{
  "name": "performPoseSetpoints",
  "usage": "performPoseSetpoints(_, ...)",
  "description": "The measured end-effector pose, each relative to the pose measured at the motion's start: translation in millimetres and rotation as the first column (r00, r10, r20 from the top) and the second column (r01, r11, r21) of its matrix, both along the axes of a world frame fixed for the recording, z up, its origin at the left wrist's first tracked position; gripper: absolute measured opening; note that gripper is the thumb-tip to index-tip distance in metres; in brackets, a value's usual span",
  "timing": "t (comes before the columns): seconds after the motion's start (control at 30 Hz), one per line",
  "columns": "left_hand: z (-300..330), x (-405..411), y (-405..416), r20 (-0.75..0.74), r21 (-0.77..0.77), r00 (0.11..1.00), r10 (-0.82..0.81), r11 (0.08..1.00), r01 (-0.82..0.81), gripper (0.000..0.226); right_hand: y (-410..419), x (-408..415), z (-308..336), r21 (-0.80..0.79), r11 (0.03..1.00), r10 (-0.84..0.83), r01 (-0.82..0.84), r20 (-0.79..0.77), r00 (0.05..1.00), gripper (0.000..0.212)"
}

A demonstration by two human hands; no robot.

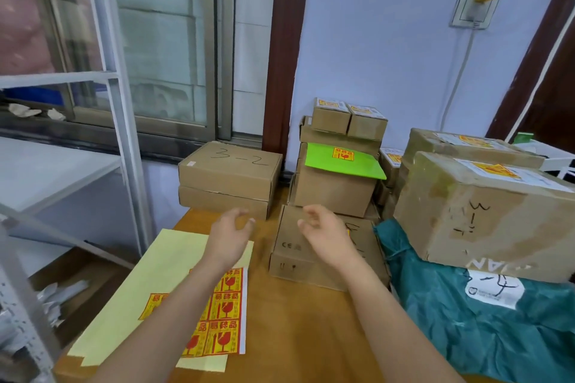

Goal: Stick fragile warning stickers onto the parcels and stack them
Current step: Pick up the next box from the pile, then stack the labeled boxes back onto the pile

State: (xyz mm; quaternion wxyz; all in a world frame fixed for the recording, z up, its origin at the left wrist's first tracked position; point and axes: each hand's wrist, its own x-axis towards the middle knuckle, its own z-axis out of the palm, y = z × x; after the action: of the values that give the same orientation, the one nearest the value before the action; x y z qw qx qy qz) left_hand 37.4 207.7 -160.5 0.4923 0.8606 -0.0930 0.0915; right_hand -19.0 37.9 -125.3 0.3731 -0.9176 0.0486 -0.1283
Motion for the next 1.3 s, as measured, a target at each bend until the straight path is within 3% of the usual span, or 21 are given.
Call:
performPoseSetpoints(0.47, 14, 102, 65, -0.083, -0.120, 0.966, 0.247, 0.959, -0.256, 0.041, 26, 92, -6, 0.165, 0.986, 0.018, -0.006, -0.069, 0.997, 0.037)
performPoseSetpoints(0.7, 3, 145, 77, -0.054, -0.149, 0.927, 0.372, 0.915, -0.376, 0.067, 41, 145, -15, 0.185, 0.983, -0.011, 0.012, -0.005, 1.000, 0.063)
performPoseSetpoints(0.8, 0, 164, 78, -0.138, -0.193, 0.926, 0.352, 0.907, -0.374, 0.071, 45, 160, -19, 0.254, 0.966, -0.034, 0.038, -0.022, 0.999, 0.069)
performPoseSetpoints(0.87, 0, 173, 75, -0.211, -0.224, 0.931, 0.297, 0.913, -0.341, 0.068, 47, 166, -22, 0.313, 0.949, -0.014, 0.030, -0.052, 0.999, 0.069)
performPoseSetpoints(0.97, -2, 176, 69, -0.208, -0.250, 0.948, 0.241, 0.924, -0.290, 0.050, 48, 172, -26, 0.364, 0.931, 0.000, 0.026, -0.071, 0.997, 0.072)
performPoseSetpoints(1.3, 0, 164, 66, -0.156, -0.345, 0.936, 0.314, 0.871, -0.350, 0.045, 49, 166, -24, 0.487, 0.873, 0.008, -0.007, 0.000, 1.000, 0.060)
